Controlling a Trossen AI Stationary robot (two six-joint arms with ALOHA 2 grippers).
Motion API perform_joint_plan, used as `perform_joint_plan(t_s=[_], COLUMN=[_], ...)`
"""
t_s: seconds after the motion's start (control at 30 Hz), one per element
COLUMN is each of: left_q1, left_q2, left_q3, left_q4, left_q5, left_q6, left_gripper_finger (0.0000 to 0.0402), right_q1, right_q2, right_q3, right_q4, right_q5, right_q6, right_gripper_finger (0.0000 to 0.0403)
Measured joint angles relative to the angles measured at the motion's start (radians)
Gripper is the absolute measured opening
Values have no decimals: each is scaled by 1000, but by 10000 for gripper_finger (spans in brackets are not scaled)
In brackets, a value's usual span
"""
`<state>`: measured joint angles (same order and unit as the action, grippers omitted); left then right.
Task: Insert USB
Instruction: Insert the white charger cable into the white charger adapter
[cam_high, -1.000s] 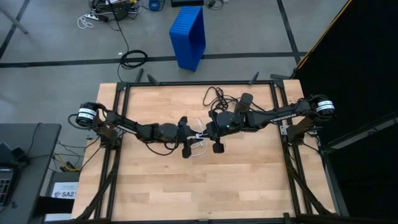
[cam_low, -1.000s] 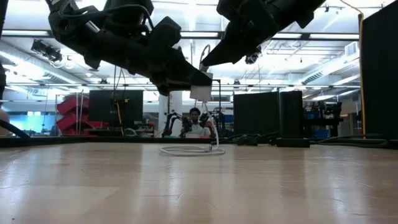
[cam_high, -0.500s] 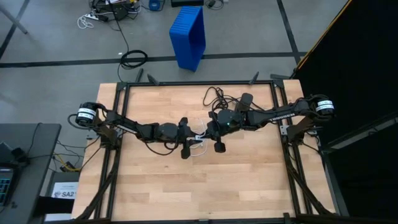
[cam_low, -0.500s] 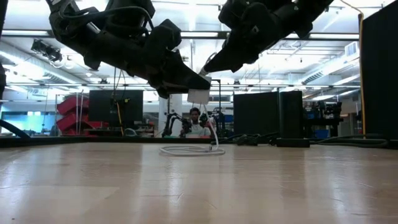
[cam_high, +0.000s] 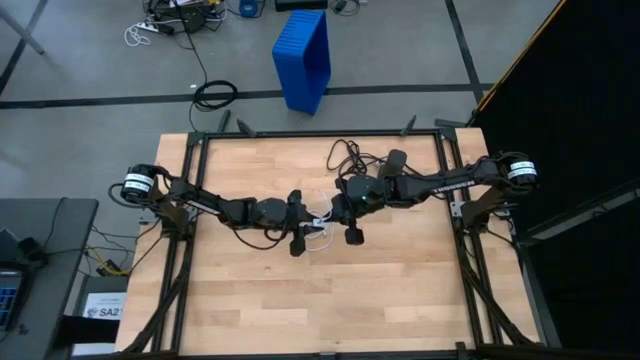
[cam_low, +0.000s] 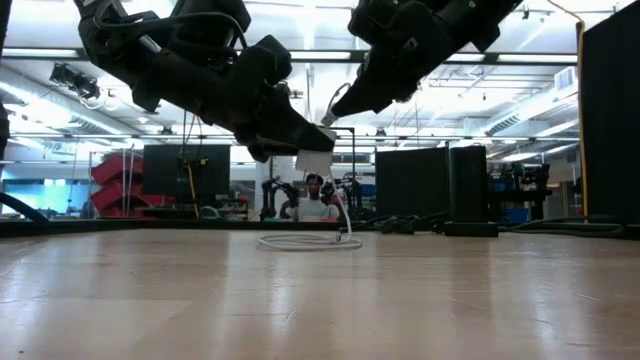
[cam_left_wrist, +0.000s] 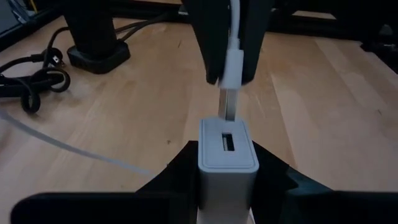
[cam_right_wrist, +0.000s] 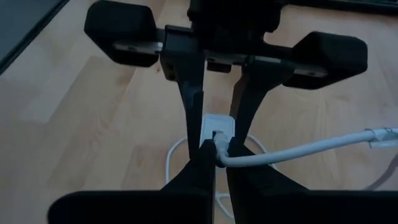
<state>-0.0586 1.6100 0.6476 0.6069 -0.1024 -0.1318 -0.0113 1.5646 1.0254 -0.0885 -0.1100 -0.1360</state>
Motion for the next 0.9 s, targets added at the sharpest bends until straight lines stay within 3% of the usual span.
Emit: perform_joint_plan(t_s=[0.67, 0.9], left_q1=[0, 0], left_q2=[3, 3], left_q3=[44, 97], left_q4=[-30, -143], left_q5=[15, 3], left_q6=[-14, -36], left_gripper_finger=[75, 75], right_q1=[9, 9], right_q2=[5, 4], right_q3=[5, 5], right_q4=[-22, -44], right_q5=[-18, -15], right_q6=[13, 22], right_gripper_finger=[0, 0])
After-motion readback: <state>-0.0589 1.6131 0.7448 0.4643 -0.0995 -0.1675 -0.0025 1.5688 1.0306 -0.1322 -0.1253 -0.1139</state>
